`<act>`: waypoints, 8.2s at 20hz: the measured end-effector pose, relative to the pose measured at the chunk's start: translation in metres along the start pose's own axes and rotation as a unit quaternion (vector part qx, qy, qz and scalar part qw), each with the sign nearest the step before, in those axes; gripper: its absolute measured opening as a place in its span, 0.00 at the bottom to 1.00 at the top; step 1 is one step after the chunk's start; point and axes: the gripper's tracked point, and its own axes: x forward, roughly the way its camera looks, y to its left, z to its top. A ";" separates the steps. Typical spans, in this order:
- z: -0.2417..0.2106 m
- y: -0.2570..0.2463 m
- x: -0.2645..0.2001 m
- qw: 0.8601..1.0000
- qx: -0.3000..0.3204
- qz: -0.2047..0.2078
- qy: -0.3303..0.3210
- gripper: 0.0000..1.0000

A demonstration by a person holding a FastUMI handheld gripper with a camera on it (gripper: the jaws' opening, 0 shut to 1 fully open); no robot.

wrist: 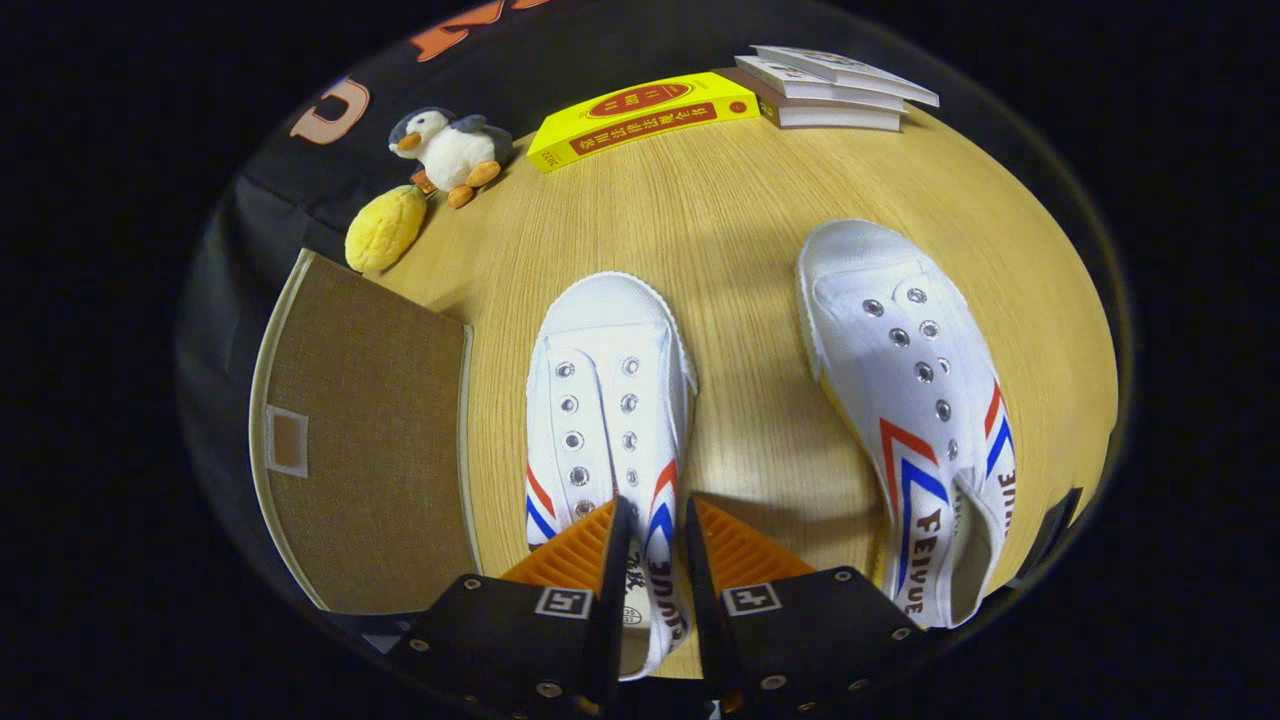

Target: Open the storage box then place both shoes into the box .Put the left shoe in first, then the right shoe, with the right side of both shoes facing outward in a uniform manner.

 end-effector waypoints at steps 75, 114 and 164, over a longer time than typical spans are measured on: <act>0.066 0.230 -0.132 0.969 -0.027 0.090 -0.228 0.98; 0.030 -0.140 -0.061 0.996 -0.023 -0.032 -0.081 0.56; 0.026 0.218 -0.095 0.978 -0.051 -0.031 -0.200 0.00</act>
